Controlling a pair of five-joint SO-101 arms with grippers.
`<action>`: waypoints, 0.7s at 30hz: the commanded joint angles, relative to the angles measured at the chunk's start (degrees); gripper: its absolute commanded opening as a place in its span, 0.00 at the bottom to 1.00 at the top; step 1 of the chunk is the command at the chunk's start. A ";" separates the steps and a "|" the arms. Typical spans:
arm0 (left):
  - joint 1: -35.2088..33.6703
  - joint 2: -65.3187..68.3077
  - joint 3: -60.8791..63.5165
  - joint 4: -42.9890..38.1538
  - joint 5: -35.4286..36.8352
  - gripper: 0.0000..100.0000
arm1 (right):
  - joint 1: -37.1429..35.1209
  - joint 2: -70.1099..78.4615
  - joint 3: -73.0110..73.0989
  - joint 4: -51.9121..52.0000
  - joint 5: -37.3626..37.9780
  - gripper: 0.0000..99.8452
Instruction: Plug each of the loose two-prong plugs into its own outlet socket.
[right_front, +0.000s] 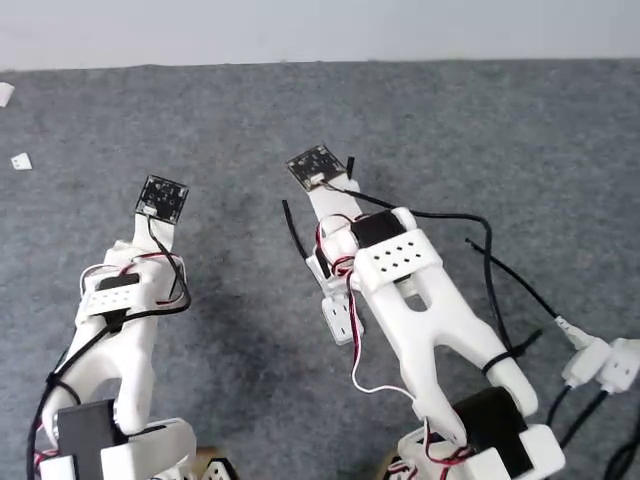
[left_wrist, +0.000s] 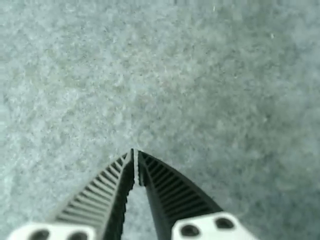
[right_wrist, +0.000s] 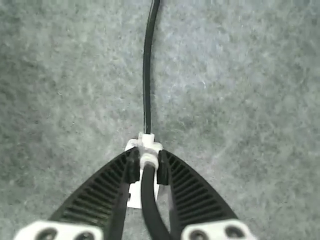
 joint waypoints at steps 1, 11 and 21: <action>0.44 -2.11 -0.48 -1.49 -0.70 0.01 | 0.84 -3.56 -0.53 -0.22 0.35 0.01; 0.35 -2.11 -0.48 -1.49 -0.70 0.01 | 0.75 -3.65 -0.53 3.65 0.70 0.01; 0.26 -2.11 -0.57 -1.49 -0.70 0.01 | 0.31 -3.30 -0.44 3.56 0.70 0.01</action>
